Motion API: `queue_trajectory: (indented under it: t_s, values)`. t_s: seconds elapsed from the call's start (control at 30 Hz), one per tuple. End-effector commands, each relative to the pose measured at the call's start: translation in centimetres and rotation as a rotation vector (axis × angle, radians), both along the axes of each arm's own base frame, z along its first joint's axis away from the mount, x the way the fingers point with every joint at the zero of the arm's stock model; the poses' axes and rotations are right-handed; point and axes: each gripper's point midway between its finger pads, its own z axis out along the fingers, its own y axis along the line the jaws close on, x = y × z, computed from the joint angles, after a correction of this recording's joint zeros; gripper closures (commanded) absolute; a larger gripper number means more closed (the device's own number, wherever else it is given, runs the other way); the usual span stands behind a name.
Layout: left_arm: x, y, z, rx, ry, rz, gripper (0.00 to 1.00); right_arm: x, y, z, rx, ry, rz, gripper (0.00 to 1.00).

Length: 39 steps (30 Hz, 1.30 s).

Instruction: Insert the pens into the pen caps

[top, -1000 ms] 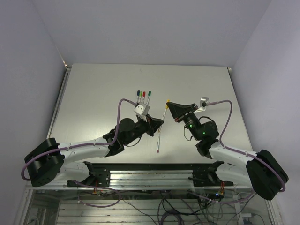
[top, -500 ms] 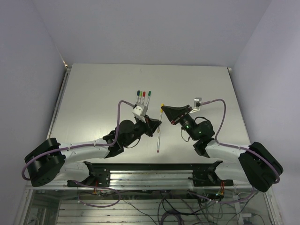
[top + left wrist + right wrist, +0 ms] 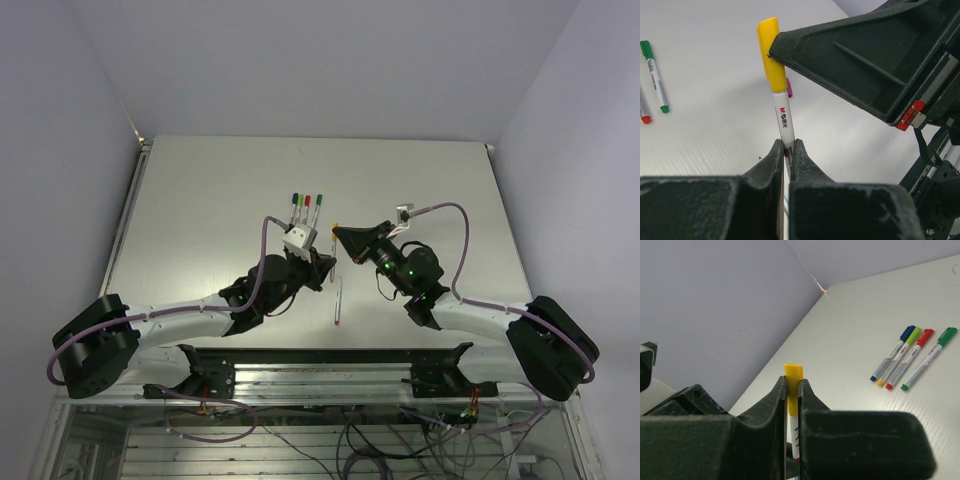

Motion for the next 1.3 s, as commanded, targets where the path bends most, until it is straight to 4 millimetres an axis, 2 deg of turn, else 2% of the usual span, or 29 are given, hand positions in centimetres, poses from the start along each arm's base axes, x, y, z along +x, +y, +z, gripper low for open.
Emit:
queue_trajectory:
  t_s: [0.0,0.1,0.3,0.5,0.6,0.63,0.7,0.87,0.97,1.1,1.27]
  values:
    - [2.2,0.0,13.1,-0.311,-0.239,0.054,0.93,-3.0,1.3,-10.1,-0.287,0.256,0.102,1.0]
    - [2.4,0.3,13.6,-0.318,-0.251,0.061,0.93,-3.0,1.1,-11.4,-0.323,0.295,0.083,1.0]
    - [3.0,1.5,14.2,-0.315,-0.27,0.096,0.93,-3.5,1.6,-12.9,-0.393,0.323,0.095,1.0]
    - [3.4,1.7,13.7,-0.309,-0.252,0.108,0.93,-3.7,2.5,-13.0,-0.41,0.311,0.116,1.0]
    - [3.7,1.5,12.7,-0.276,-0.225,0.113,0.93,-3.1,2.6,-12.4,-0.412,0.303,0.103,1.0]
    - [3.8,1.5,12.2,-0.26,-0.214,0.114,0.93,-2.8,2.8,-11.9,-0.412,0.298,0.093,1.0]
    - [4.1,1.1,10.6,-0.202,-0.18,0.113,0.93,-2.1,2.9,-11.0,-0.419,0.282,0.072,0.92]
    - [4.6,0.9,5.5,-0.088,-0.082,0.137,0.93,-0.1,2.2,-6.4,-0.377,0.214,-0.038,0.84]
    - [4.9,1.1,2.7,-0.027,-0.03,0.155,0.93,0.5,0.8,-4.0,-0.369,0.202,-0.119,0.77]
    - [5.5,0.8,0.1,0.018,0.023,0.168,0.93,0.2,-1.0,-1.2,-0.338,0.159,-0.173,0.67]
    - [6.9,0.5,-1.7,0.05,0.065,0.185,0.93,-0.4,-4.3,-0.4,-0.333,0.175,-0.276,0.63]
